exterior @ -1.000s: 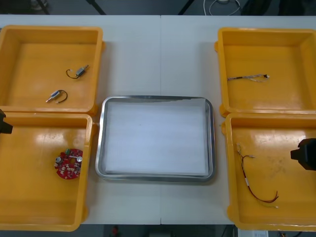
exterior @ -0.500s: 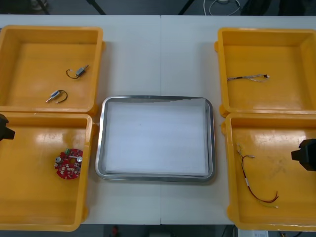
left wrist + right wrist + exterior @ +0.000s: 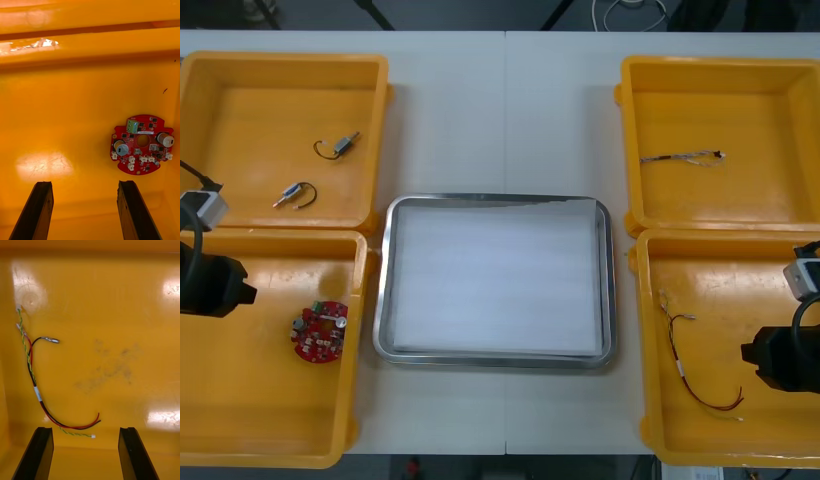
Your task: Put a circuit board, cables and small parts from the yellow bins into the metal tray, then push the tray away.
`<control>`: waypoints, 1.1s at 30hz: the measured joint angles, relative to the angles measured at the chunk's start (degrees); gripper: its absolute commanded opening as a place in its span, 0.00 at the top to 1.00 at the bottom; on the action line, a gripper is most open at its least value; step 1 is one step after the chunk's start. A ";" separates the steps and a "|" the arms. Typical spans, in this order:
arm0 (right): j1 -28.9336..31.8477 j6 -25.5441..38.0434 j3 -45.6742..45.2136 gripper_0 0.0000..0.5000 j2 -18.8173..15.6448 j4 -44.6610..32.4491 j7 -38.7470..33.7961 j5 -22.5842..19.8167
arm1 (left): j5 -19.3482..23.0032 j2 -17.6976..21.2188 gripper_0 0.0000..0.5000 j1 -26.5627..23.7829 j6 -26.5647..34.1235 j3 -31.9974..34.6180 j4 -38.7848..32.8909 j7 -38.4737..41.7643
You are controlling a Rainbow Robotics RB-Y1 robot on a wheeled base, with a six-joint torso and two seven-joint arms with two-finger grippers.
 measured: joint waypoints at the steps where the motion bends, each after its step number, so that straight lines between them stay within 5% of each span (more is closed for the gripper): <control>1: 0.71 -1.39 0.79 0.00 0.00 -0.09 0.00 0.49 | -0.25 -0.11 0.00 0.31 -0.74 -0.47 -0.02 0.02; 16: 5.48 -13.54 16.48 0.00 0.01 1.06 0.00 14.54 | -9.27 -3.65 0.00 1.46 -6.63 -9.04 -0.05 6.00; 33: 5.48 -22.29 21.82 0.00 0.02 10.66 0.06 15.29 | -15.88 -4.55 0.00 1.62 -14.26 -17.41 3.20 7.88</control>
